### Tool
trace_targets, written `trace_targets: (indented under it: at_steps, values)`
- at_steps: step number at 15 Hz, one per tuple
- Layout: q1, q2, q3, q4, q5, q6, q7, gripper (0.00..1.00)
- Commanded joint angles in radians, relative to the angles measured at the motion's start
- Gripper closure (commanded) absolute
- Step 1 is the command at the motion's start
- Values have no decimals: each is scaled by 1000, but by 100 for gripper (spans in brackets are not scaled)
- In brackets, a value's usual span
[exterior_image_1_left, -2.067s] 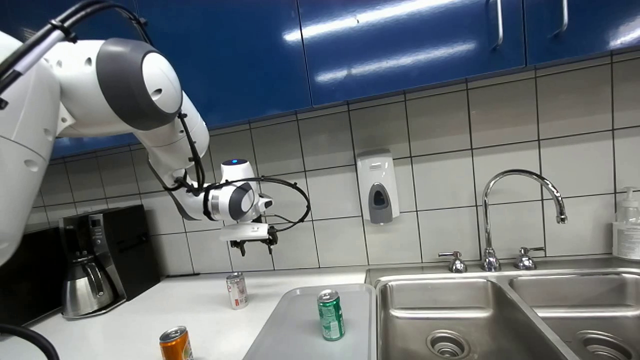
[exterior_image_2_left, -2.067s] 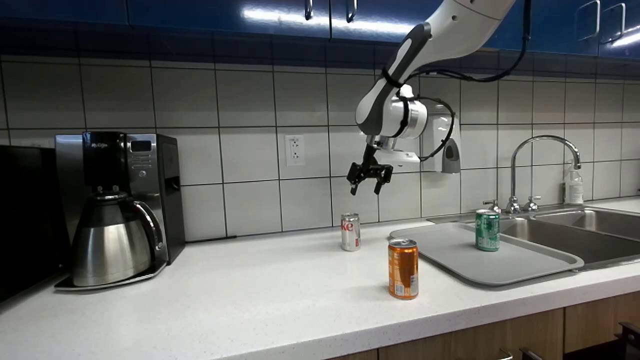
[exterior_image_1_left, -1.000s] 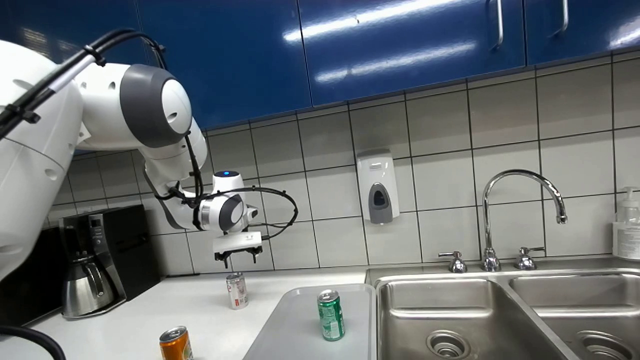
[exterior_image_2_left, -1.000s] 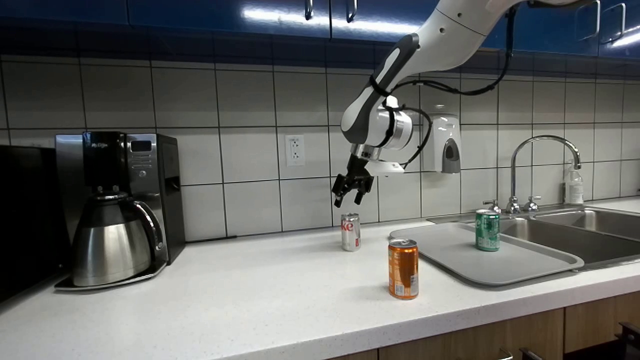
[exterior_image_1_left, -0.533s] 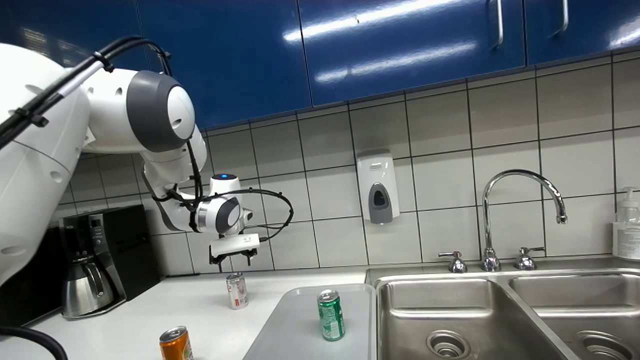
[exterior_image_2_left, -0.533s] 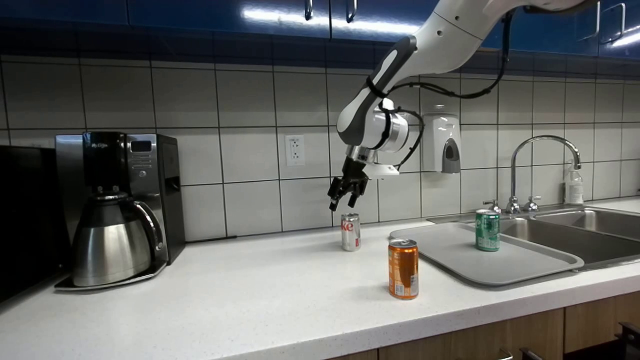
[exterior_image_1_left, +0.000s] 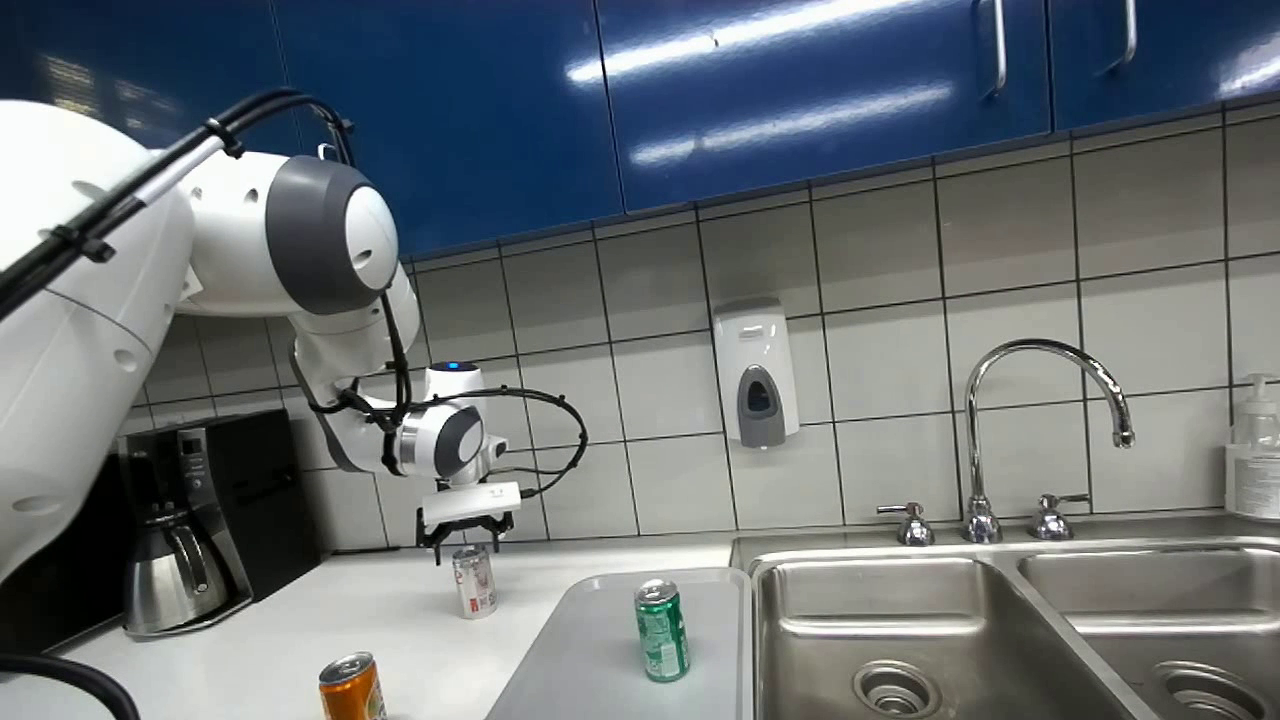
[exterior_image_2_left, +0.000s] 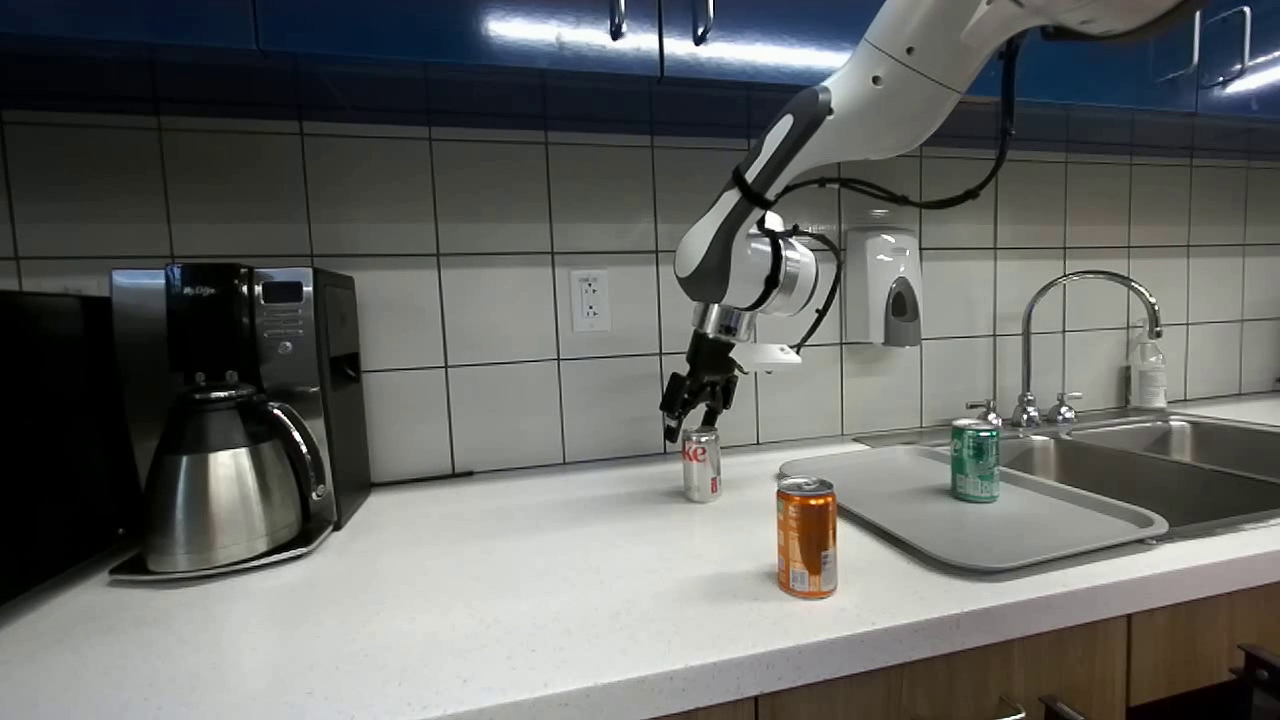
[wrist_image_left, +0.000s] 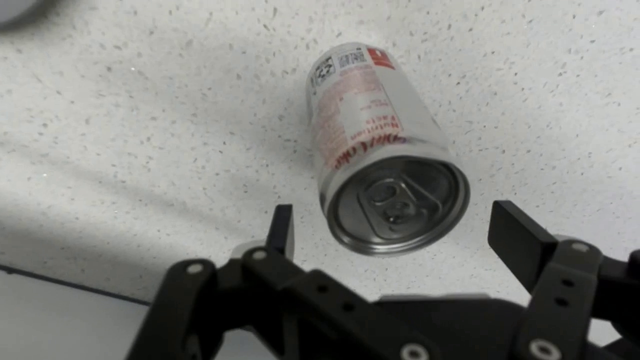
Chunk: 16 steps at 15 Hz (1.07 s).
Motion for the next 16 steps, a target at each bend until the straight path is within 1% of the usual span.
trace_targets:
  at_steps: [1, 12, 13, 14, 16]
  values:
    - [4, 16, -8, 35, -25, -57, -15, 0]
    - [19, 19, -28, 33, -69, -100, -10, 0]
    - [19, 20, -29, 34, -69, -102, -10, 10]
    - [19, 21, -28, 34, -69, -104, -13, 26]
    - [18, 20, -27, 33, -68, -107, -14, 42]
